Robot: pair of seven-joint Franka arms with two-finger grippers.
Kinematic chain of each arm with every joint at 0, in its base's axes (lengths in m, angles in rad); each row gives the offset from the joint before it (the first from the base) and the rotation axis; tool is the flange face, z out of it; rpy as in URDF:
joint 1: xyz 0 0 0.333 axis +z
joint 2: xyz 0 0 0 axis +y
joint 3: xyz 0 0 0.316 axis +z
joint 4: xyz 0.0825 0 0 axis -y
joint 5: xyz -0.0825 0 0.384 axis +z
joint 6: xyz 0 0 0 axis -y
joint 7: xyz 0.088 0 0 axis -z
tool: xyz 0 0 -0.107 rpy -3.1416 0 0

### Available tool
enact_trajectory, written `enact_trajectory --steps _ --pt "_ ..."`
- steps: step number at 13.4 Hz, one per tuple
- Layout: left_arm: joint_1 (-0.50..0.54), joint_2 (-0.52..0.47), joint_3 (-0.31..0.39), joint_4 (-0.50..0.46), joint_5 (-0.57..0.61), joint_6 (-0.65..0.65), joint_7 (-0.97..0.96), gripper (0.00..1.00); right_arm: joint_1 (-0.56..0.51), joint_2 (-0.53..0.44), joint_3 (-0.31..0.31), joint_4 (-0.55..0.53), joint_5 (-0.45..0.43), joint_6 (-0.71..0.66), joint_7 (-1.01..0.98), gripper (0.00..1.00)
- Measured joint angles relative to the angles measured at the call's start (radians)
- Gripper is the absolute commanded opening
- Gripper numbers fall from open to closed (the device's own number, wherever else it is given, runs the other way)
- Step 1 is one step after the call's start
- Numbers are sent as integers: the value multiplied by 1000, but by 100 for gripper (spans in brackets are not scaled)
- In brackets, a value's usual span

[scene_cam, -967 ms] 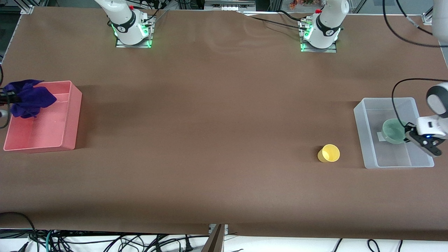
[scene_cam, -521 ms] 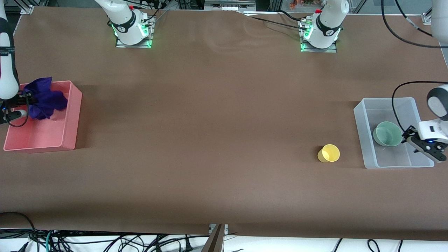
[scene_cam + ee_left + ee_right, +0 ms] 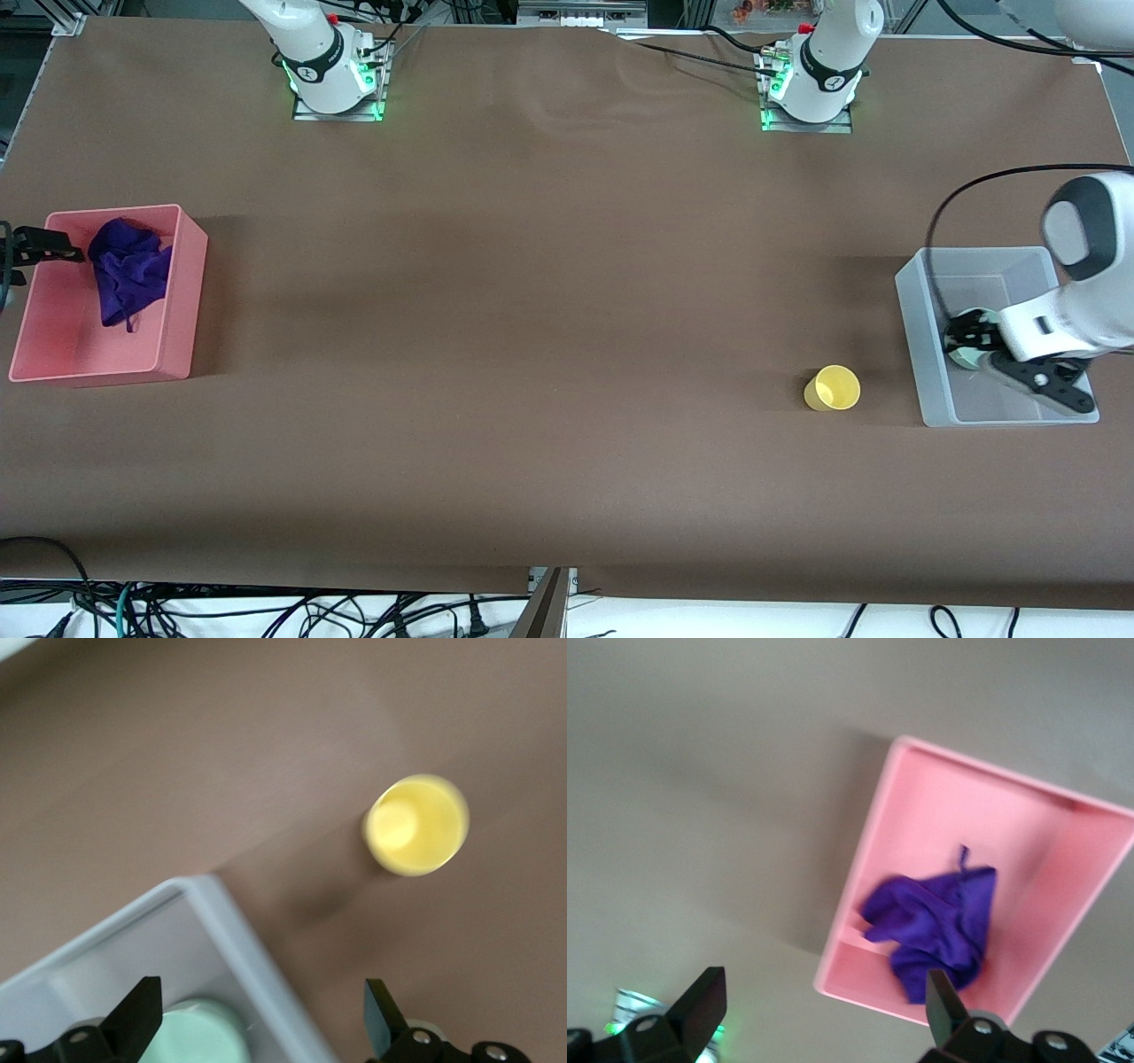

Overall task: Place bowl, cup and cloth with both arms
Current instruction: 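Move the left gripper to the yellow cup and grasp it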

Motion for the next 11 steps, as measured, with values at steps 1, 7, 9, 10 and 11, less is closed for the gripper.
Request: enact_trajectory --steps 1,7,9,10,11 --pt "-20 19 0 -2 -50 0 -43 100 3 -17 57 14 -1 -16 83 100" --pt "-65 170 -1 -7 -236 168 -123 84 7 -57 198 107 -31 63 221 100" --pt "-71 200 -1 -14 -236 203 -124 52 -4 -57 187 126 -31 64 219 100" --pt "-74 214 -1 -22 -236 221 -124 21 -5 -57 184 130 -31 35 229 100" --pt "-76 229 -1 -34 -236 242 -124 0 -4 -59 185 134 -31 6 276 100"
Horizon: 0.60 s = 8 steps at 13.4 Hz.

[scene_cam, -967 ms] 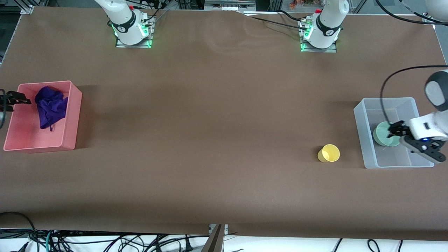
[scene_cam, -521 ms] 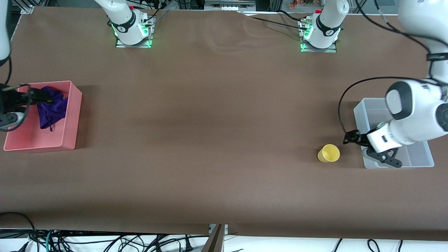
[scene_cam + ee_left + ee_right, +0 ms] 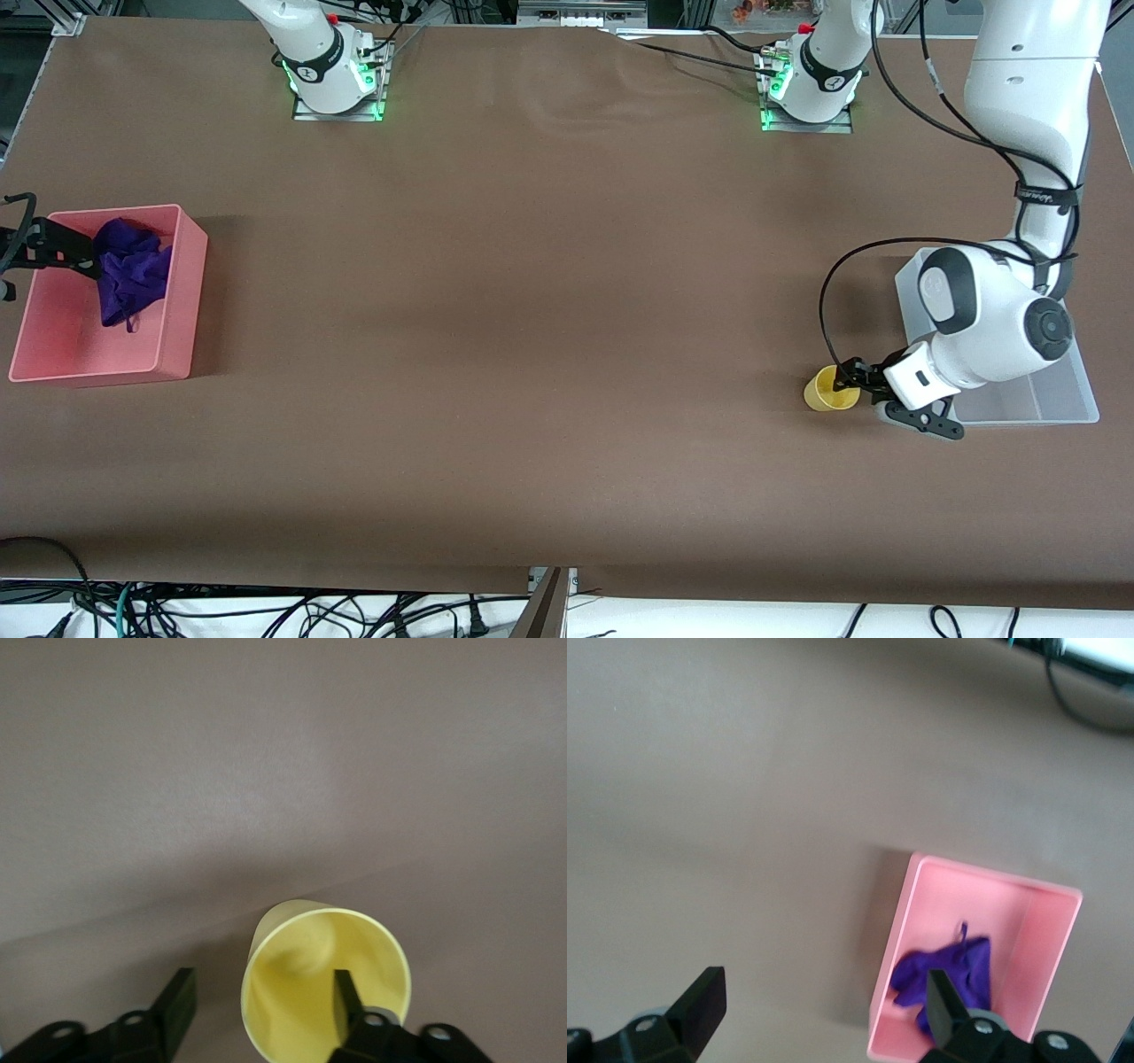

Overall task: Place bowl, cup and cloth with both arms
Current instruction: 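Move the left gripper to the yellow cup and grasp it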

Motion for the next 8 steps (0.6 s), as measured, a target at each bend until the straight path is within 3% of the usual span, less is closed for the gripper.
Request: enact_trajectory --steps 4,8 --pt "0 31 0 -8 0 36 0 0 59 -41 17 -5 2 -84 222 100" --pt "0 2 4 7 58 27 0 0 80 -81 25 -64 2 -93 290 100"
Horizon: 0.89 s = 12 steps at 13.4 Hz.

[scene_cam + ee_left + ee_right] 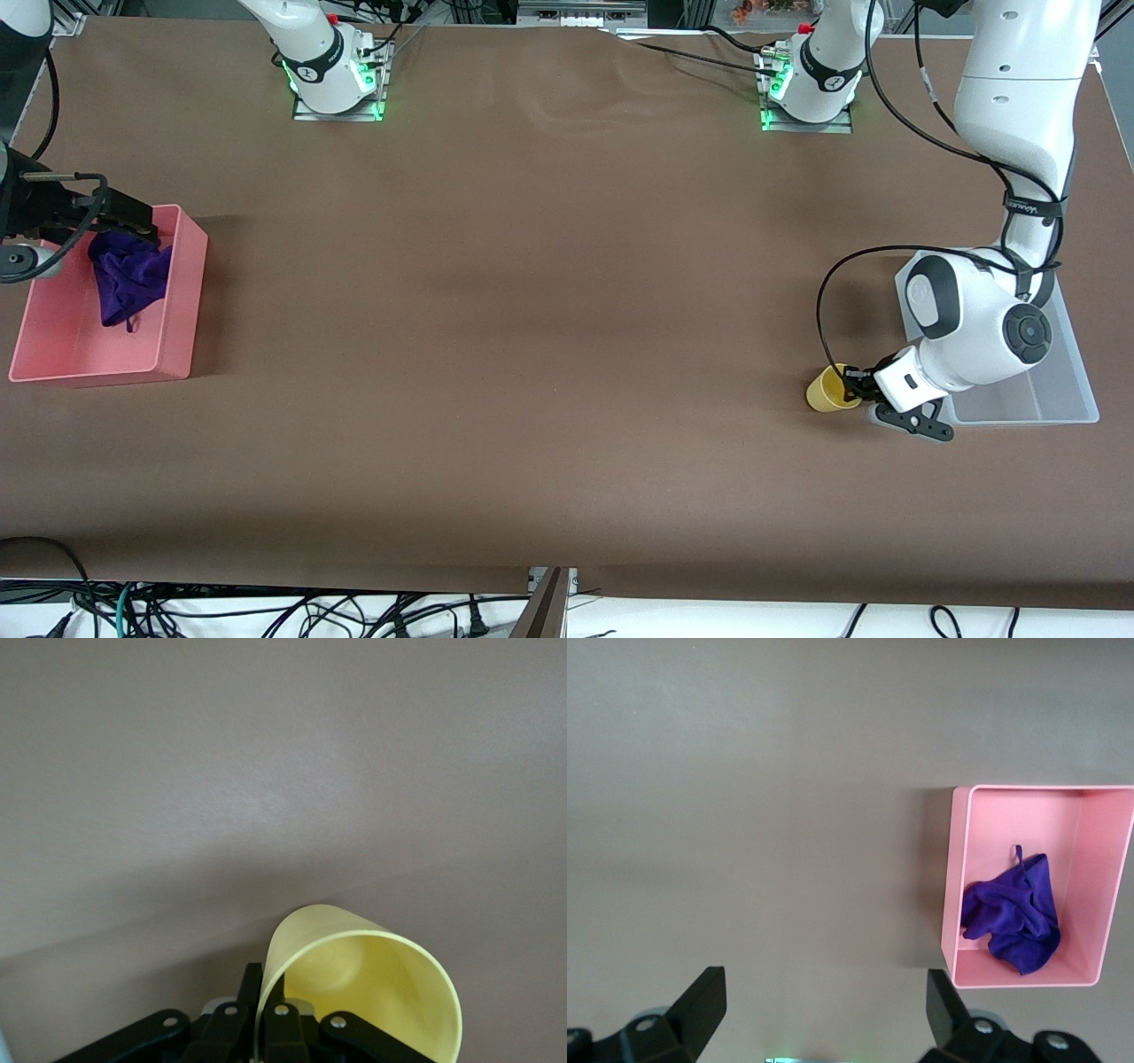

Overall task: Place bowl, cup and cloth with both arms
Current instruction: 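Move the left gripper to the yellow cup and grasp it, then carry the yellow cup into the clear bin beside the bowl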

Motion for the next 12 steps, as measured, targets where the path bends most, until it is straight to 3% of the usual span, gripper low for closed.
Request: enact_trajectory --steps 2,7,10,12 --pt "3 -42 8 14 27 -87 0 0 -1 -7 -2 -16 0 0 1 100" --pt "59 -177 36 129 172 -481 96 0 -1 -4 -2 -24 0 -4 1 100" --pt "134 -213 85 134 250 -500 350 0 -1 -4 -2 -24 0 -3 1 100" --pt "194 -203 107 128 270 -440 492 0 -1 -4 -2 -24 0 -3 1 100"
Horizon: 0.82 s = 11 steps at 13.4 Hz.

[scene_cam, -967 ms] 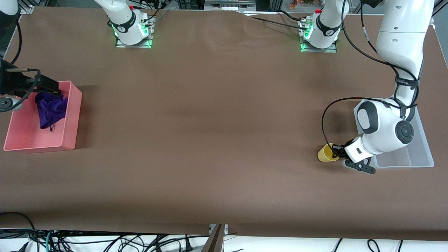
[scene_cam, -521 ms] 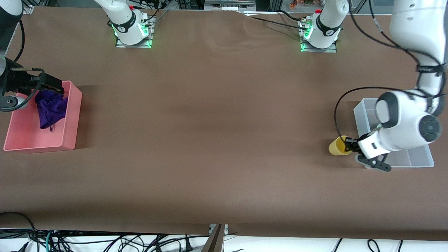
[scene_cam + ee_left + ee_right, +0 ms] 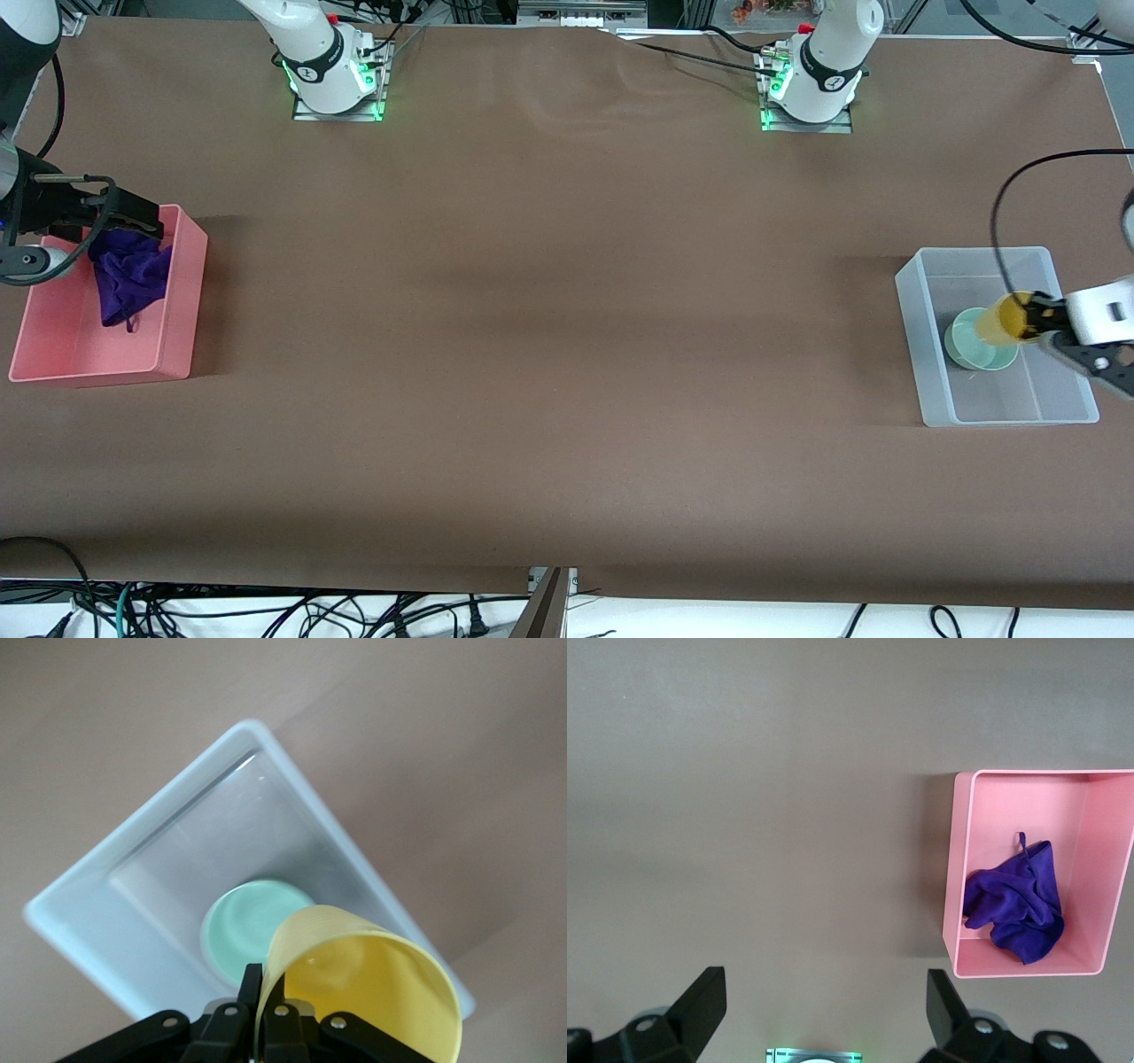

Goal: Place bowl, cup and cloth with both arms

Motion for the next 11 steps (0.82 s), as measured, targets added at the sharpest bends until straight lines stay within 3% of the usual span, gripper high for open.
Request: enact_trajectory --steps 6,7,8,9,11 --pt "88 108 4 -126 3 274 100 0 0 0 0 1 0 1 0 100" --pt "89 121 4 -157 3 315 100 6 0 0 0 0 0 1 0 100" --pt "89 128 4 -176 3 338 99 59 0 0 0 1 0 1 0 100" --pt "89 131 3 -184 3 346 97 100 0 0 0 1 0 1 0 100" --pt "89 128 0 -184 -6 346 80 100 -1 0 -1 1 0 1 0 100"
